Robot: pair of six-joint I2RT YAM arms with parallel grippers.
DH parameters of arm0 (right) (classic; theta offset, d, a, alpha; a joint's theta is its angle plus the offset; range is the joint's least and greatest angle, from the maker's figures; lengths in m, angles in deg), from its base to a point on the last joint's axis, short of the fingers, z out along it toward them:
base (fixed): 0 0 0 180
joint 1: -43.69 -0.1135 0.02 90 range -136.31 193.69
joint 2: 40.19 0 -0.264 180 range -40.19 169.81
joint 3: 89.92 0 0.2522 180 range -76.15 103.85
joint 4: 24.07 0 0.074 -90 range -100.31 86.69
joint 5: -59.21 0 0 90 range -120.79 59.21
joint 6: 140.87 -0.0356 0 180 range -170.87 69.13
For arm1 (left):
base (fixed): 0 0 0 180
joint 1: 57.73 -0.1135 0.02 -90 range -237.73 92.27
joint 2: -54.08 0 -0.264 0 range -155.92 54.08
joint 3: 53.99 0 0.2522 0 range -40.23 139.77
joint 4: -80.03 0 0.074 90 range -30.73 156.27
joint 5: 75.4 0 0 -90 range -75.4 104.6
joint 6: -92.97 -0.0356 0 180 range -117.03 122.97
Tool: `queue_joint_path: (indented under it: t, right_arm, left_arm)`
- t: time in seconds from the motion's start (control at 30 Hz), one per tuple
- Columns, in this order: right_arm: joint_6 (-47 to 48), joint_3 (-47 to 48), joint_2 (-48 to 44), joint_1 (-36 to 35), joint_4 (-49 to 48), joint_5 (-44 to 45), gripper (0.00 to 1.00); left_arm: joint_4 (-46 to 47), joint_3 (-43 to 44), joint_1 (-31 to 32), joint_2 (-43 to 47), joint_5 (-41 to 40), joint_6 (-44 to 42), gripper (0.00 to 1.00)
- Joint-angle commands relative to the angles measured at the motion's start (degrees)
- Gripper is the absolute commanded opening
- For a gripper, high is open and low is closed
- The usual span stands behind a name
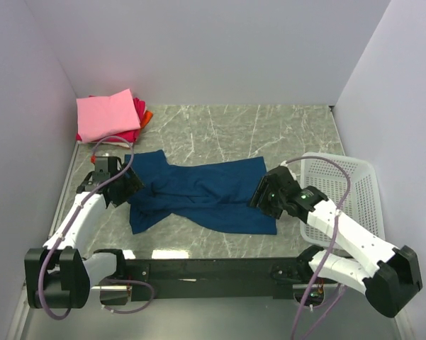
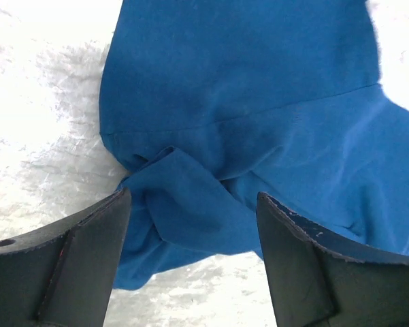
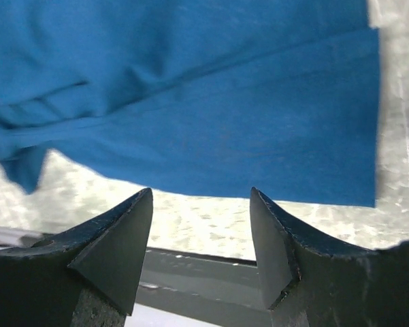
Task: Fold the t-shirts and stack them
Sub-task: Flatten the tshirt out
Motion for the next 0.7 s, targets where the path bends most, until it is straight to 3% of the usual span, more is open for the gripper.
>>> queue_joint_path:
  t: [0.0,0.27,0.67]
  right_arm:
    - [0.67,-0.98,2.17,-0.14,-2.49,1.31,0.66]
    - [0.14,0.87,9.47,2.49,1.81,14.74,0.67]
    - [6.47,-0.01,14.39,11.45,-3.62,15.90,0.55]
  left_arm:
    - [4.07,-1.77,-0.18,-1.56,1.60,0.75,0.79]
    - [8.11,-3.19,-0.18,-6.13,3.62,0.57,0.80]
    - [8.99,-3.01,-0.18,-7.02,4.77,-0.31,0.80]
